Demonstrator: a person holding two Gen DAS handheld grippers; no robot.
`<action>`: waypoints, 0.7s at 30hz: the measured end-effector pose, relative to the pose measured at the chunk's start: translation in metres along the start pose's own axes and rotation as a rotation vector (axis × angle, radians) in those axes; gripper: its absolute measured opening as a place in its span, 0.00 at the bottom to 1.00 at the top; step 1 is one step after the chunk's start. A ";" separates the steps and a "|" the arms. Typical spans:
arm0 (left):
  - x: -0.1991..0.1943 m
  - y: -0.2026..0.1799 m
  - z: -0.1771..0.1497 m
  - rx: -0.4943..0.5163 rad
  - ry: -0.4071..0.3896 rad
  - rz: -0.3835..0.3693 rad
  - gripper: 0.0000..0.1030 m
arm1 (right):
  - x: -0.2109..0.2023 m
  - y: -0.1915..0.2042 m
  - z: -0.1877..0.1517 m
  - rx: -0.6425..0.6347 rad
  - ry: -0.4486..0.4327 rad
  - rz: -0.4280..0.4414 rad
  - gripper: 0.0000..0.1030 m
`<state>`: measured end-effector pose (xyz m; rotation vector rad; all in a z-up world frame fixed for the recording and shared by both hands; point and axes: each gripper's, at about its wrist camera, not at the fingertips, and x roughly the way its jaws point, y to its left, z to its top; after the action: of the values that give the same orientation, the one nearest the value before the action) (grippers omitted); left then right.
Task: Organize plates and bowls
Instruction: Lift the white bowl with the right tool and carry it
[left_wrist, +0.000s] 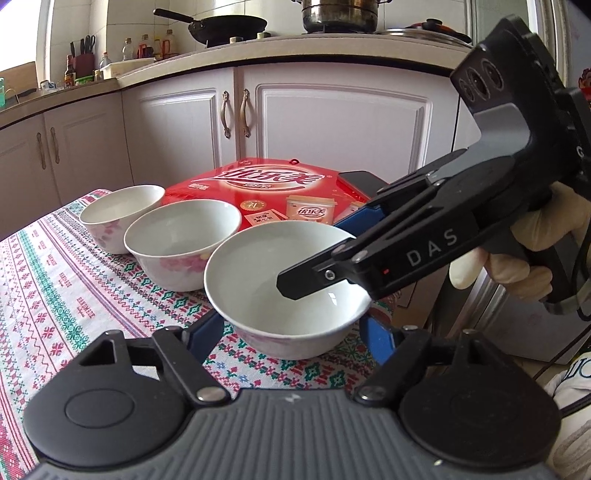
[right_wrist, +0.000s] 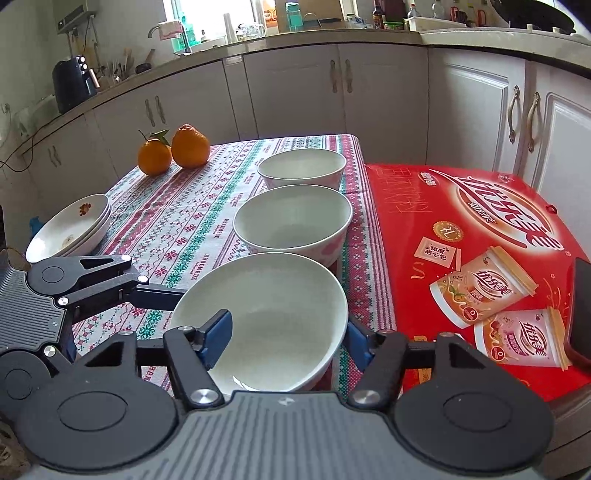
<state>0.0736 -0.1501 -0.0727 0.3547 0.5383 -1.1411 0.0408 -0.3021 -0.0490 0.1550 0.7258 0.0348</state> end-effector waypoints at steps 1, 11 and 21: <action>-0.002 0.001 0.000 -0.002 0.001 0.004 0.78 | 0.000 0.002 0.001 -0.008 0.000 0.003 0.68; -0.039 0.022 -0.009 -0.063 0.008 0.099 0.78 | 0.018 0.038 0.016 -0.109 0.012 0.101 0.68; -0.075 0.053 -0.027 -0.141 0.026 0.239 0.78 | 0.053 0.087 0.042 -0.225 0.023 0.232 0.68</action>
<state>0.0933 -0.0580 -0.0522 0.3032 0.5789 -0.8641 0.1100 -0.2167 -0.0398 0.0233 0.7188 0.3391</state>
